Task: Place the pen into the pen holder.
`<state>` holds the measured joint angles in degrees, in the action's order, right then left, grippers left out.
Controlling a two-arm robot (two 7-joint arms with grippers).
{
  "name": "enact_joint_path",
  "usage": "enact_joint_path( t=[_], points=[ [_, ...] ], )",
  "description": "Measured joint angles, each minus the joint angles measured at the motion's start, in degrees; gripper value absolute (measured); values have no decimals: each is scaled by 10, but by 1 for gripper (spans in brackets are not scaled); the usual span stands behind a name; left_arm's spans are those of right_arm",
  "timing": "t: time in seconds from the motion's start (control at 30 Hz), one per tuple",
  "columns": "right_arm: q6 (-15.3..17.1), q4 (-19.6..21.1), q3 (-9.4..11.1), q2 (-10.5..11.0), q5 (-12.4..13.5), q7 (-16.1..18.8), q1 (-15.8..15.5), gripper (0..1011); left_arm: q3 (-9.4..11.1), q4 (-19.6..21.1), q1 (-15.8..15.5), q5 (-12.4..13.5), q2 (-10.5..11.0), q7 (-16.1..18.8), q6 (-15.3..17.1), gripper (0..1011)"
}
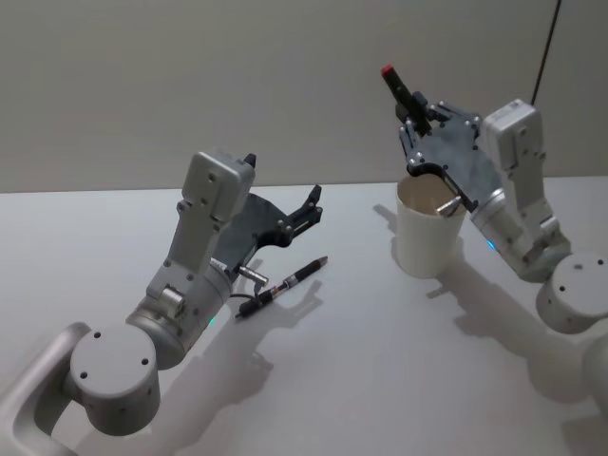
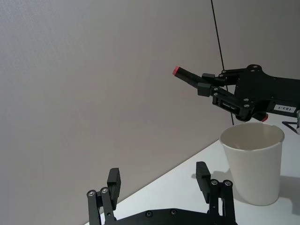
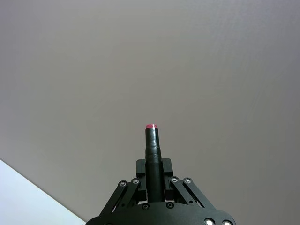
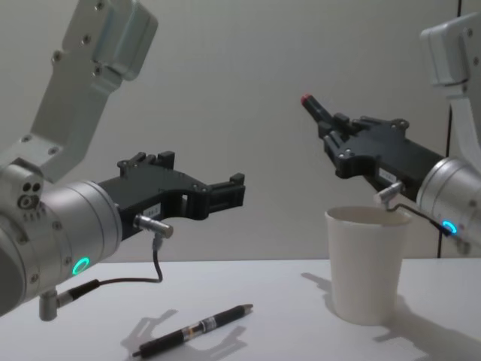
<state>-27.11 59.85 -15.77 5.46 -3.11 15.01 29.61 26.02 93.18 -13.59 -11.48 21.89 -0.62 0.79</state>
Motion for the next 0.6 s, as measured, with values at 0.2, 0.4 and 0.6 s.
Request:
enact_joint_path(
  t=[0.2, 0.4, 0.6],
  points=[
    [-18, -26, -3, -7, 15, 15, 11, 187, 0, 0, 0, 0, 0, 0, 0, 1001],
    [-28, -44, -6, -11, 26, 25, 17, 187, 0, 0, 0, 0, 0, 0, 0, 1001],
    [-34, -56, -8, -14, 31, 30, 22, 192, 0, 0, 0, 0, 0, 0, 0, 1001]
  ],
)
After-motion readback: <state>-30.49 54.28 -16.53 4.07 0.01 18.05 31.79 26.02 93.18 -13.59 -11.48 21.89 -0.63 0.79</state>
